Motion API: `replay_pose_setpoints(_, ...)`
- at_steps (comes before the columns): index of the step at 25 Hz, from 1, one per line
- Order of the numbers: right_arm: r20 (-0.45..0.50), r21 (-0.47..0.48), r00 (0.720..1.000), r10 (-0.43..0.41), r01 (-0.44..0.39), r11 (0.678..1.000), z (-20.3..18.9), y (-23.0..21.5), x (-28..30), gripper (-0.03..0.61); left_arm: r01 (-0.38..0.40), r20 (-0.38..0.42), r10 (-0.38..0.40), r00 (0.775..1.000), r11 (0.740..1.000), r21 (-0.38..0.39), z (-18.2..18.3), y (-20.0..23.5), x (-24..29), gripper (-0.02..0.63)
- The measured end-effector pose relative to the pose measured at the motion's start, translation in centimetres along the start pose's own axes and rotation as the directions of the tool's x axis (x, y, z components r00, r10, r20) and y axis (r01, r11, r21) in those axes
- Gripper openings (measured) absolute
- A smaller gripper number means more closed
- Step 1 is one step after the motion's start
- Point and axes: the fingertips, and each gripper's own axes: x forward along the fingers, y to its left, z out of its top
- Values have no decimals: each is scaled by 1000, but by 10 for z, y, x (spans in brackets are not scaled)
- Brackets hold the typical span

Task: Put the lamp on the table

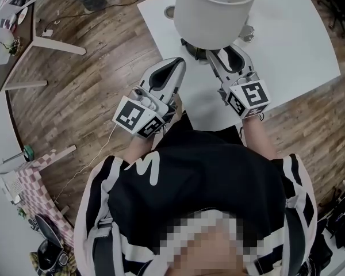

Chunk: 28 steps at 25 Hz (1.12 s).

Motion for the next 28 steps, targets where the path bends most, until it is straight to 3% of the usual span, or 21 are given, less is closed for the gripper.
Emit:
replay_pose_setpoints(12, 57, -28, 998, -4, 5, 1000, 27, 13, -34, 172, 54, -25, -54, 998, 998, 16, -6, -13, 14, 8)
replay_pose_setpoints(13, 66, -36, 998, -6, 8, 999, 30, 14, -37, 163, 59, -25, -58, 998, 998, 21, -6, -15, 16, 7)
replay_pose_setpoints(15, 88, -52, 996, -17, 21, 998, 39, 16, -42, 79, 66, -27, -66, 997, 997, 25, -5, -19, 17, 8)
replay_pose_setpoints(28, 92, -44, 996, 2, 2, 999, 48, 28, -48, 19, 95, -27, -95, 995, 995, 33, -9, -30, 21, 7)
